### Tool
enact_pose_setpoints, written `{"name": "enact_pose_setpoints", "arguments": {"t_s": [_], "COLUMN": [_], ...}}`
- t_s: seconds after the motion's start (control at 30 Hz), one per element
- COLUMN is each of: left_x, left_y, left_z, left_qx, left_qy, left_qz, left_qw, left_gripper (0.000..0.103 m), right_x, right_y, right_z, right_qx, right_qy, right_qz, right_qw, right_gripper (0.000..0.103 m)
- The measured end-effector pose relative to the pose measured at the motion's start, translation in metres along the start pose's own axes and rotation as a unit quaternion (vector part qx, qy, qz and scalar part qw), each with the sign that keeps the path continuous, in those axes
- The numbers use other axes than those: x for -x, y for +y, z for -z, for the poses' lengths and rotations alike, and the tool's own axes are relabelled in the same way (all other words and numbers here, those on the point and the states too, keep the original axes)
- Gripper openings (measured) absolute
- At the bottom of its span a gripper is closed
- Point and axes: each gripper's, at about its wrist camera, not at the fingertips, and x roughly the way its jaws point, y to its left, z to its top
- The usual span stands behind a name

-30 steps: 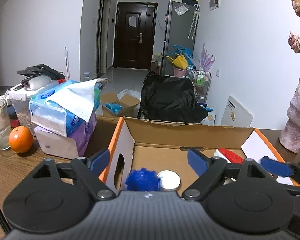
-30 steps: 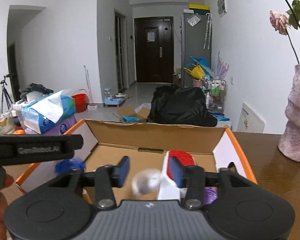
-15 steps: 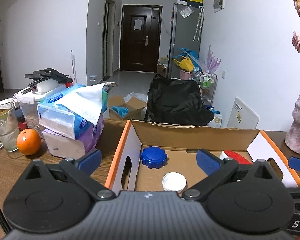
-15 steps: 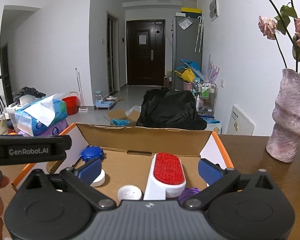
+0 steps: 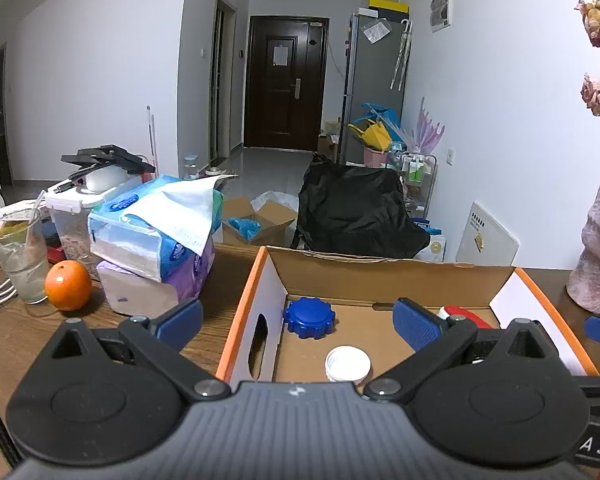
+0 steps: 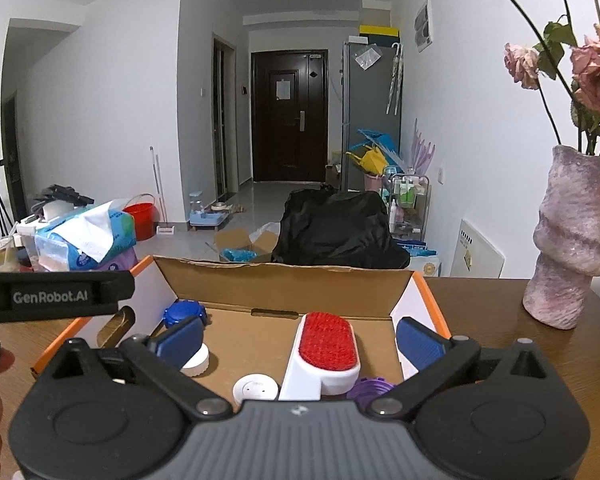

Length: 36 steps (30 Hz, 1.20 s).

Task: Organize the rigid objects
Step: 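Withdraw both grippers from the box back over the table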

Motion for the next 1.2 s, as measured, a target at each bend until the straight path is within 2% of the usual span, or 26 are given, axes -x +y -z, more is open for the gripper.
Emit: {"name": "enact_pose_setpoints", "arguments": {"t_s": [0.53,1.2], "left_x": [0.031,0.075], "left_y": [0.008,0.014], "left_z": [0.011,0.039], "left_qx": [0.002,0.006], "left_qy": [-0.009,0.005], "left_qz": [-0.009,-0.019], "left_qw": [0.9999,0.9998], "left_gripper": [0.103,0.103], "right_x": [0.036,0.088], "right_y": [-0.007,-0.017], "right_z": [0.010,0.031], "right_qx": [-0.003,-0.010], "right_qy": [-0.016,-0.021], "right_qz": [0.002,0.008], "right_qw": [1.000,1.000], "right_gripper": [0.103,0.103]}}
